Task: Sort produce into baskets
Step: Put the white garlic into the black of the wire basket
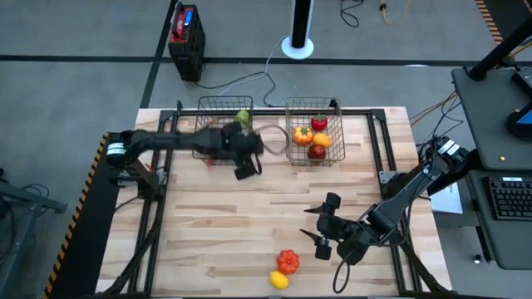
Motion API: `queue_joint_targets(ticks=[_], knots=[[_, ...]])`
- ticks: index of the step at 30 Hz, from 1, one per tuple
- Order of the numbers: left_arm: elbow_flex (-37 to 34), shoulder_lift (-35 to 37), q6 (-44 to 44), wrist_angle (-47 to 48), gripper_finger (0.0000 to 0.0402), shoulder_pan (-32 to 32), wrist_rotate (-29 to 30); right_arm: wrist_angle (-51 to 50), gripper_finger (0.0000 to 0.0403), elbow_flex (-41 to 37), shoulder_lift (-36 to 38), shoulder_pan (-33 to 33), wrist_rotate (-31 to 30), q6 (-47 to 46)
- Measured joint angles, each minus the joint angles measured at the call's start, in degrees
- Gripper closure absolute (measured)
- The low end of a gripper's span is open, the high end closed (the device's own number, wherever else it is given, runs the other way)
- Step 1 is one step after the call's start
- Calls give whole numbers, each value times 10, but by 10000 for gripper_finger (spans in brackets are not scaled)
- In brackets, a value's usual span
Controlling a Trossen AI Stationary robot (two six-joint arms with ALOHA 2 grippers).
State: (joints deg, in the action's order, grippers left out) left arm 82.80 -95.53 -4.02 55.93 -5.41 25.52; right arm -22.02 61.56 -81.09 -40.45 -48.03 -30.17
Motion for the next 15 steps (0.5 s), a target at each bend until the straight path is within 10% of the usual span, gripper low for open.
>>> queue_joint_targets(ticks=[15], knots=[[-4,-3,17,60,201,-104,1,-1,129,0,-6,0,5,-27]])
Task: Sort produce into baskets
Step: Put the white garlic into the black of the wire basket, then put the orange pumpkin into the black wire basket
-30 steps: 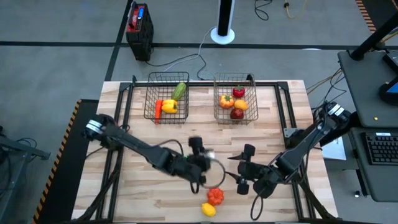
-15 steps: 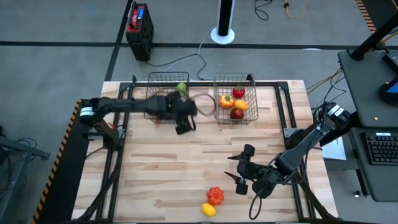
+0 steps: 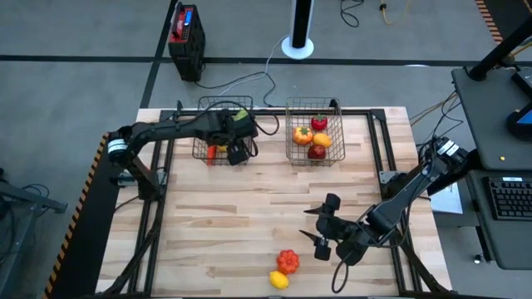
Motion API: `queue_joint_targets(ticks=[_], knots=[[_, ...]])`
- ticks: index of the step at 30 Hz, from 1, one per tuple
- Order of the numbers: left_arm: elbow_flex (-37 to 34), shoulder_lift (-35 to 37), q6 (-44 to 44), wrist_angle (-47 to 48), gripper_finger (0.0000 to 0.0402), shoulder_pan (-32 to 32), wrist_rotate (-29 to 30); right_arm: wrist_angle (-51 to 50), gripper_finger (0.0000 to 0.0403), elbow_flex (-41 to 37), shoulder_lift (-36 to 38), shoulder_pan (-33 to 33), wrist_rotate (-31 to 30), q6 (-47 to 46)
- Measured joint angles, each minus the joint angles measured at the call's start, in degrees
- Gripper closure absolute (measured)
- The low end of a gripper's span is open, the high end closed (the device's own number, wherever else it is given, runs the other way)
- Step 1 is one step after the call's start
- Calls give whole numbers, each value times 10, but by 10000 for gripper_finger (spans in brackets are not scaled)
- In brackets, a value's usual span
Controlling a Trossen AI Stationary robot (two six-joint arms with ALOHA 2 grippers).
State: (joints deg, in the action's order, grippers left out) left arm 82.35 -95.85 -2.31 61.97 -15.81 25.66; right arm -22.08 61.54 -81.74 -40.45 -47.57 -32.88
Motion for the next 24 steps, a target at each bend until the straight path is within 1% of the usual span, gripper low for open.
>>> queue_joint_targets(ticks=[4,7,10,13,17,21,24], knots=[[0,0,-1,-1,151,1,21,0,127,0,-2,0,0,-7],[0,0,-2,-1,123,2,25,0,127,0,-2,0,0,-19],[0,0,-21,-1,109,12,39,0,126,0,-2,0,3,-37],[0,1,-50,-1,108,42,57,-1,127,0,-2,0,26,-54],[0,2,-88,-5,114,117,67,-2,133,-5,-2,0,57,-77],[0,2,-142,-7,120,220,67,1,140,-12,-2,-2,87,-83],[0,2,-196,-26,122,306,67,1,144,-18,-2,-2,119,-84]])
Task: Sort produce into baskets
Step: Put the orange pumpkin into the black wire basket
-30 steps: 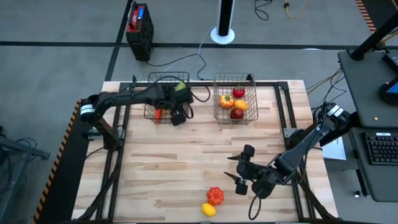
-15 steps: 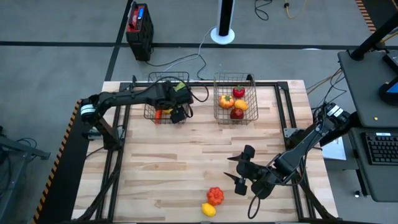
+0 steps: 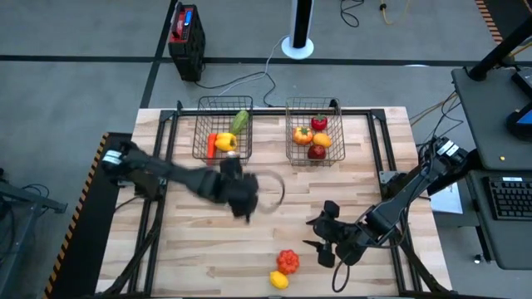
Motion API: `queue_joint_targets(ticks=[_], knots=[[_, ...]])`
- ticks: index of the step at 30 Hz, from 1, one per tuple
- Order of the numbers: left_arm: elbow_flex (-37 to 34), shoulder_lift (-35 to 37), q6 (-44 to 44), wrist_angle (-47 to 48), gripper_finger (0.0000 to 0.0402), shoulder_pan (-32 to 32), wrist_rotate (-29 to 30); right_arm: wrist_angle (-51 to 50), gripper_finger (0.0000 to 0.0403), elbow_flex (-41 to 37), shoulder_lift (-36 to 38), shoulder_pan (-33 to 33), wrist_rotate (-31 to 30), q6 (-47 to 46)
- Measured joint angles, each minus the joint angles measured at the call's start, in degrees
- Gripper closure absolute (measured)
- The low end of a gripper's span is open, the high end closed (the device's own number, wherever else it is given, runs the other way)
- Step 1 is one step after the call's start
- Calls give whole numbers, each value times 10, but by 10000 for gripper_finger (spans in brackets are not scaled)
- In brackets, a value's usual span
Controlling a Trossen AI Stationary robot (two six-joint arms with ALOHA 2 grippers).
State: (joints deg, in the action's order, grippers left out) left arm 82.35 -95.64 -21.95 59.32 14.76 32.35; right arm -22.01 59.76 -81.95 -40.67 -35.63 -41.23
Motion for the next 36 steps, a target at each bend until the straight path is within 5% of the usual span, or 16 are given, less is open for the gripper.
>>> queue_joint_targets(ticks=[9,21,28,36], knots=[[0,-35,-103,-182,123,205,48,55,147,-39,0,-27,43,47],[1,-126,-107,-307,143,233,61,105,159,-52,-79,-68,46,71],[2,-164,-97,-349,194,234,59,141,172,-40,-159,-71,40,77],[5,-181,-86,-352,327,234,30,182,170,-39,-179,-73,-28,84]])
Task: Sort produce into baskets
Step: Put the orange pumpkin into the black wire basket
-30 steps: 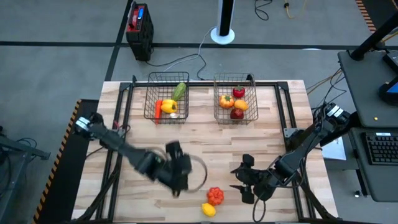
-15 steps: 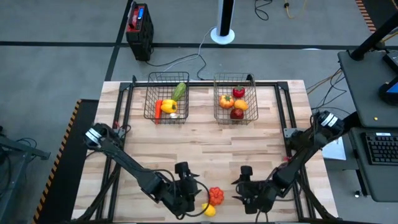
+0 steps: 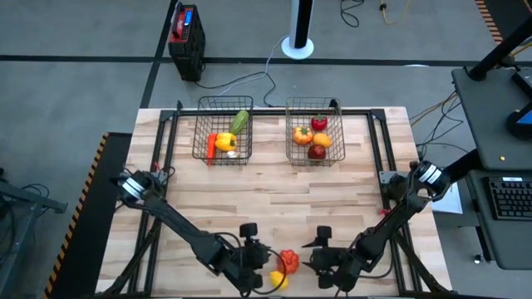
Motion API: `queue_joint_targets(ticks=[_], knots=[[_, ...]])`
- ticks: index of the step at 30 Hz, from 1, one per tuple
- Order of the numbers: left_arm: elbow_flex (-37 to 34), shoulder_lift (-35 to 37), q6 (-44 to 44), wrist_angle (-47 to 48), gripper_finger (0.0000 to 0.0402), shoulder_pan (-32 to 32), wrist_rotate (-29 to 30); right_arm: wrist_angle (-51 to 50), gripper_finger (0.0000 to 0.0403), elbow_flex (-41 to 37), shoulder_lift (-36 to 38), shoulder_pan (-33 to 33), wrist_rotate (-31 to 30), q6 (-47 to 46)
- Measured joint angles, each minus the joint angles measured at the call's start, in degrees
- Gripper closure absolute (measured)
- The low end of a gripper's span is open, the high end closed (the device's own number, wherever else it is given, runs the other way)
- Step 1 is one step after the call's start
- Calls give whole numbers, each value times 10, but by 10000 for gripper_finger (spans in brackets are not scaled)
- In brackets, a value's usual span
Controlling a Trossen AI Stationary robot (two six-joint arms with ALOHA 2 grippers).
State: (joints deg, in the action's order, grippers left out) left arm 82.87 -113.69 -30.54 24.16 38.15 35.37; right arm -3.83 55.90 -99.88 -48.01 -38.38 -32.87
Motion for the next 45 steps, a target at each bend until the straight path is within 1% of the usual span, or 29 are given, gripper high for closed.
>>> queue_joint_targets(ticks=[3,5,7,10,12,16,19,25,31,40,45], knots=[[0,-5,10,-9,380,0,-4,24,170,0,0,0,-26,2],[0,-10,21,-22,395,0,-4,53,166,0,-3,3,-26,20],[0,-14,37,-27,390,0,-10,66,154,1,-4,5,-12,35],[0,-16,55,-43,386,0,-42,74,125,1,-4,13,19,33],[0,-15,62,-51,391,0,-62,76,102,1,-4,14,20,36],[0,-15,76,-49,400,0,-64,79,59,1,-8,18,24,39],[-1,-15,78,-49,400,-2,-64,99,37,1,-25,22,24,39],[-1,-21,76,-58,401,-5,-64,118,34,1,-51,23,24,44],[-2,-54,75,-77,401,-7,-62,119,34,1,-52,24,24,45],[-1,-60,76,-86,401,-19,-62,128,34,0,-71,46,24,40],[-3,-69,80,-87,402,-25,-74,138,34,0,-70,50,24,62]])
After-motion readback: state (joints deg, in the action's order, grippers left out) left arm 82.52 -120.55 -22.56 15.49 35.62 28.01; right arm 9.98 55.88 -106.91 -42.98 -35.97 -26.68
